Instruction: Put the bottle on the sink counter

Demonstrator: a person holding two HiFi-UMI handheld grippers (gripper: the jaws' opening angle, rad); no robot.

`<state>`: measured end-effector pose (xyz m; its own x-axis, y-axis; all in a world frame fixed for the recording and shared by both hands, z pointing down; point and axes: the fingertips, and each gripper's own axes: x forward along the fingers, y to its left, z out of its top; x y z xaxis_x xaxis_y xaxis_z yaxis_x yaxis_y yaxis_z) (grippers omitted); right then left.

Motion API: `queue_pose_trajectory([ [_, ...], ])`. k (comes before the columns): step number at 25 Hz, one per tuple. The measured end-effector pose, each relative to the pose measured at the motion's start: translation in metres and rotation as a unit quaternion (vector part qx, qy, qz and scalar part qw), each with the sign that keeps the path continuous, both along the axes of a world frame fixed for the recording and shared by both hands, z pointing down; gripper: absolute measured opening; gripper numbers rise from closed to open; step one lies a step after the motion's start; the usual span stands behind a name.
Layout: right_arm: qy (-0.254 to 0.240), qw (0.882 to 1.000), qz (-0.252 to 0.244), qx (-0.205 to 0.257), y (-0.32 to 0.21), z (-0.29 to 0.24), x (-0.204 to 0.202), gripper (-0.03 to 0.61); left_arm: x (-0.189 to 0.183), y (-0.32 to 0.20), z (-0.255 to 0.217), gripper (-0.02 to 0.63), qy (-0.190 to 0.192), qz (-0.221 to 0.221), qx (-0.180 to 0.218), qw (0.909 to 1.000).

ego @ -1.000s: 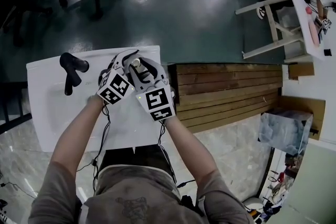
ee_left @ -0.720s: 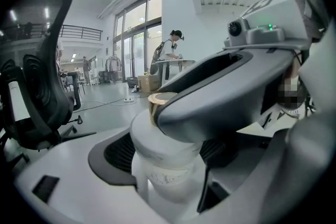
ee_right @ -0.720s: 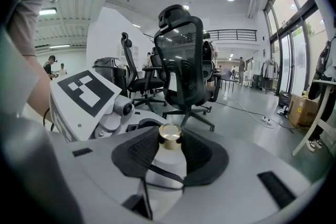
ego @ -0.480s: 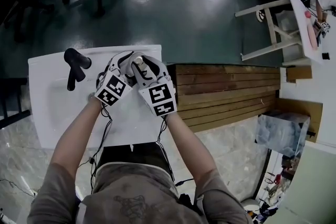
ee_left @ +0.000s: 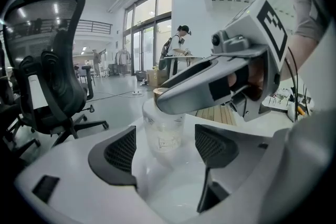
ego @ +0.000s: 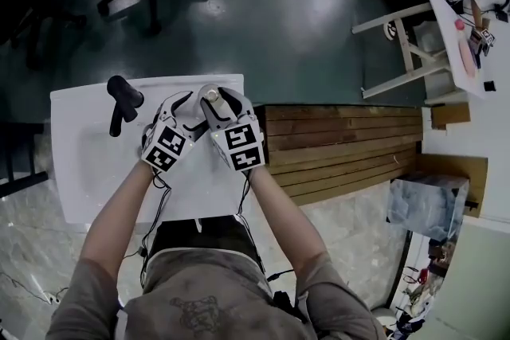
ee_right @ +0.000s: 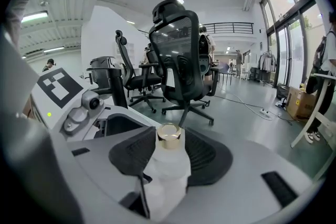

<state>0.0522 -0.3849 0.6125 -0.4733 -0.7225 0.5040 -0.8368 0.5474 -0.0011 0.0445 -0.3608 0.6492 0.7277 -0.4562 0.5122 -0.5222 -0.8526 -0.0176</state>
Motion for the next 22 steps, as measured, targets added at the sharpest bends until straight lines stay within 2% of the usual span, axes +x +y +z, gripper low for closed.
queue_pose_trajectory([
  [7,0.009,1.0,-0.012,-0.003,0.006,-0.012,-0.007,0.193,-0.013,0.014,-0.009,0.328,-0.018,-0.009,-0.01,0.9998],
  [16,0.007,1.0,-0.008,0.001,0.014,-0.051,-0.001,0.192,-0.033,0.034,-0.041,0.328,-0.006,-0.016,-0.023,0.9996],
  [22,0.023,0.999,0.003,0.025,0.021,-0.091,0.008,0.128,-0.047,0.038,-0.081,0.325,0.007,-0.019,-0.003,0.9998],
])
